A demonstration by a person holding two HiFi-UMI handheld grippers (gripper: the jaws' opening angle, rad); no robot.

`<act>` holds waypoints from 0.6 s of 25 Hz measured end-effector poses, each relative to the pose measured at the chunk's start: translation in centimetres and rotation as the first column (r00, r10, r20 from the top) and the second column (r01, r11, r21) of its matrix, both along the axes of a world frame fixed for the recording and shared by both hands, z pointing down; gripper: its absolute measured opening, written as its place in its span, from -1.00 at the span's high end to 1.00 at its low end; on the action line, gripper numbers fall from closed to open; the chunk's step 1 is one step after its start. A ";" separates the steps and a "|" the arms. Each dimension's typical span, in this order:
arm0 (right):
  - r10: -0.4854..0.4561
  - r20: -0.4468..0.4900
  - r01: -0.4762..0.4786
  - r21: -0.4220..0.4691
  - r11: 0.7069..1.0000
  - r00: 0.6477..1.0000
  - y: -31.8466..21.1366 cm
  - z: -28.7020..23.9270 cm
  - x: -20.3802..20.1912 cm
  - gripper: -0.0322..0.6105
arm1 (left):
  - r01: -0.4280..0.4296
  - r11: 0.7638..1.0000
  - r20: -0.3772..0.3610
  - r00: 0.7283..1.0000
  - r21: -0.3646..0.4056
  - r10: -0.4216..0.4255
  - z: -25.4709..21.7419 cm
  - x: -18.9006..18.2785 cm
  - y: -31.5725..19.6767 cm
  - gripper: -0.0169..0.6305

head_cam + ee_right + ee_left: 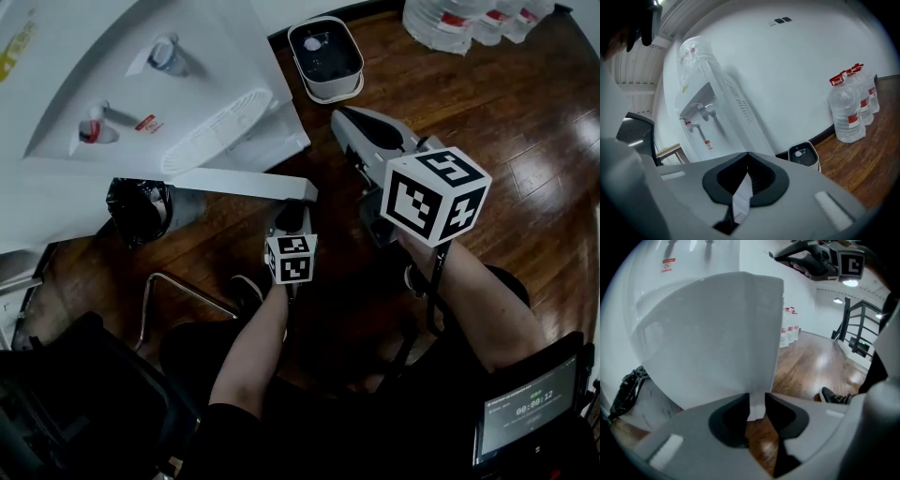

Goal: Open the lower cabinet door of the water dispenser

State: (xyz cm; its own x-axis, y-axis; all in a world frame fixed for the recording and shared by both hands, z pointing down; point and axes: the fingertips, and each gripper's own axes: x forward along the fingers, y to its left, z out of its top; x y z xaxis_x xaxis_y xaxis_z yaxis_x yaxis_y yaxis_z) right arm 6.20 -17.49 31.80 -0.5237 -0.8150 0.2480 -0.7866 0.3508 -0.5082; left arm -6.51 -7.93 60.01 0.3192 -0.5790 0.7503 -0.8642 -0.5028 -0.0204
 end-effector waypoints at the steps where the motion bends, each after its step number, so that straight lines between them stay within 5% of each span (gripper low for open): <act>1: 0.007 0.008 -0.007 -0.005 1.000 1.000 -0.4 0.0 0.5 0.89 | 0.040 0.999 0.011 0.999 0.005 -0.040 -0.2 -0.6 -0.4 0.55; 5: 0.019 0.023 -0.018 -0.022 1.000 1.000 -1.5 0.5 2.3 0.89 | 0.188 0.979 0.050 0.980 0.074 -0.192 -1.2 -2.2 -1.5 0.28; 15: 0.036 0.038 -0.035 -0.024 0.999 0.999 -1.5 0.3 2.6 0.89 | 0.090 0.987 0.052 0.994 0.133 -0.098 -1.4 0.6 -6.1 0.28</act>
State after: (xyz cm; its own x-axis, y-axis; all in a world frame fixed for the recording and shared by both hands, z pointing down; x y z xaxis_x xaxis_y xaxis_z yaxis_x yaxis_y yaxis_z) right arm 8.84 -19.04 32.11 -0.5037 -0.8277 0.2473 -0.7783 0.3106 -0.5457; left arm -5.90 -14.04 58.58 0.2168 -0.6984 0.6821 -0.9028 -0.4092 -0.1320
